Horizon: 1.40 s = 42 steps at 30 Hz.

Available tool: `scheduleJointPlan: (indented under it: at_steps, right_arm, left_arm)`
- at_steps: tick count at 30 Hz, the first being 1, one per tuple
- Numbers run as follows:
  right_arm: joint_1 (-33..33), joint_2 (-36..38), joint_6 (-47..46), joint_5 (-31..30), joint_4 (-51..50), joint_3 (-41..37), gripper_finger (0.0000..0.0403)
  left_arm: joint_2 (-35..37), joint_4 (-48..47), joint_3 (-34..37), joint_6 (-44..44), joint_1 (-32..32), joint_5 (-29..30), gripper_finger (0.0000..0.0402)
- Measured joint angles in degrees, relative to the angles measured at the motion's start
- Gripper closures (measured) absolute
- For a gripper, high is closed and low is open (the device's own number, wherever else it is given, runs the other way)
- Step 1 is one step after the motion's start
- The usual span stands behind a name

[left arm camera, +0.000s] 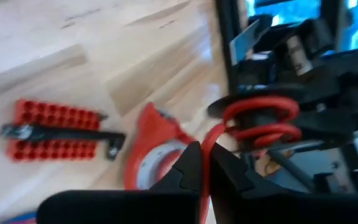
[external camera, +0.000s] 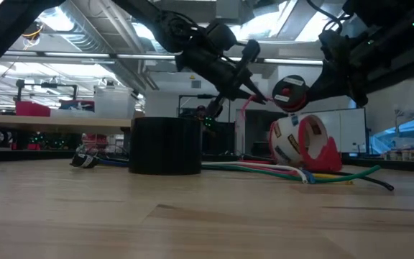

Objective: Coil cords
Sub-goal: Coil the red wire on the black spool

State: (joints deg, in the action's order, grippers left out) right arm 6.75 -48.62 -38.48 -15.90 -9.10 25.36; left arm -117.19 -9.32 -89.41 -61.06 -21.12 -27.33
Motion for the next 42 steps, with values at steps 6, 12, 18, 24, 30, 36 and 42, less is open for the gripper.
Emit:
scheduleJointPlan:
  at_steps: [6, 12, 18, 24, 30, 36, 42]
  right_arm:
    - [0.0, -0.9, 0.3, 0.0, 0.0, 0.0, 0.0400]
    - [0.0, -2.2, 0.9, -0.2, 0.0, 0.0, 0.0400]
    - [0.0, -4.9, 0.9, -1.2, 0.4, 0.0, 0.0400]
    - [0.0, -6.0, 0.7, -1.4, 1.9, 0.0, 0.0400]
    - [0.0, -6.0, 0.1, -2.2, 3.8, 0.0, 0.0400]
    - [0.0, -6.0, -0.2, -2.6, 6.0, 0.0, 0.0400]
    - [0.0, -6.0, -0.2, -2.5, 6.3, 0.0, 0.0400]
  left_arm:
    - [0.0, 8.6, 0.0, -5.3, -0.3, -0.9, 0.0396]
    - [-0.1, 10.3, 0.0, -9.7, -0.7, -1.2, 0.0396]
    - [-0.1, 12.3, 0.0, -12.2, -0.1, -1.1, 0.0396]
    - [-0.1, 13.5, 0.0, -12.2, 0.4, -1.0, 0.0396]
    - [-0.1, 13.8, 0.0, -8.7, 0.8, -1.0, 0.0396]
    - [-0.1, 18.0, 0.0, -3.6, 1.2, -2.1, 0.0396]
    - [-0.1, 18.7, 0.0, -1.5, 2.1, -2.1, 0.0383]
